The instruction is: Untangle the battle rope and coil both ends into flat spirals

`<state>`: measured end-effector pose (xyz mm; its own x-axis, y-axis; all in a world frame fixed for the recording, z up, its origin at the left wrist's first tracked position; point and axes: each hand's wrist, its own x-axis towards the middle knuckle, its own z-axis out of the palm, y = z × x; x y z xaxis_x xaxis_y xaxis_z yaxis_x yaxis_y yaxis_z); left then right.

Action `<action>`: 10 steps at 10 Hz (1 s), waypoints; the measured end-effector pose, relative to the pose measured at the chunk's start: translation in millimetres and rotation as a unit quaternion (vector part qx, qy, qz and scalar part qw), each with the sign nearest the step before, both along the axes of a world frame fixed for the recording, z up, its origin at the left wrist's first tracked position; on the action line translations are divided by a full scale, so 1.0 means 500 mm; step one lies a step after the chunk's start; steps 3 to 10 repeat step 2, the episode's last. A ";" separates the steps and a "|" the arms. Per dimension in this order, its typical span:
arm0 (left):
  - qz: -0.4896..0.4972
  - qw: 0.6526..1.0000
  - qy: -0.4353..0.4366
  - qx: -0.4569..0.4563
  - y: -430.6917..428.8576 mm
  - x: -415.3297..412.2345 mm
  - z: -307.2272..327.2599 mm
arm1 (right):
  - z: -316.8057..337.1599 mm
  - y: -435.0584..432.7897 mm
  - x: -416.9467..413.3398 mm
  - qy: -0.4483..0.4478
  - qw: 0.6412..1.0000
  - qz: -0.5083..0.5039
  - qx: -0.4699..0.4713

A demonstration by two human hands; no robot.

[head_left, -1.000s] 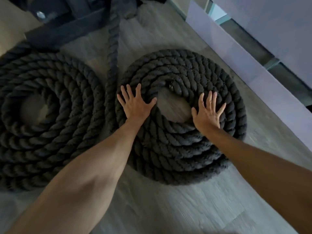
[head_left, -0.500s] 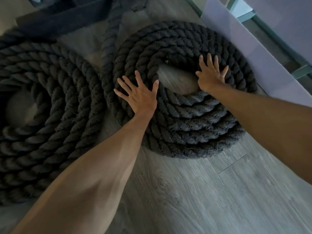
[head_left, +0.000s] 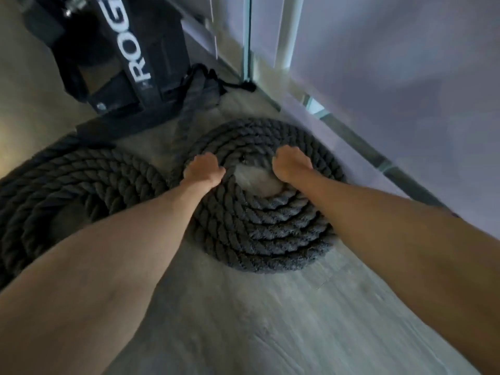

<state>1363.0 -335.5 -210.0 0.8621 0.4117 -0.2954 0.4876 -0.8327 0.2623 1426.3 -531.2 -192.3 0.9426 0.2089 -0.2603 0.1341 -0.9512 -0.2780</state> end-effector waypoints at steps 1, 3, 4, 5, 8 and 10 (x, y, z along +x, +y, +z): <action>-0.030 0.995 -0.091 -0.009 -0.032 0.046 0.307 | 0.291 -0.006 0.015 -0.054 0.997 -0.016 0.053; -0.065 0.978 -0.190 -0.052 -0.079 0.104 0.700 | 0.673 -0.024 0.034 -0.119 0.987 -0.054 0.098; -0.065 0.978 -0.190 -0.052 -0.079 0.104 0.700 | 0.673 -0.024 0.034 -0.119 0.987 -0.054 0.098; -0.065 0.978 -0.190 -0.052 -0.079 0.104 0.700 | 0.673 -0.024 0.034 -0.119 0.987 -0.054 0.098; -0.065 0.978 -0.190 -0.052 -0.079 0.104 0.700 | 0.673 -0.024 0.034 -0.119 0.987 -0.054 0.098; -0.065 0.978 -0.190 -0.052 -0.079 0.104 0.700 | 0.673 -0.024 0.034 -0.119 0.987 -0.054 0.098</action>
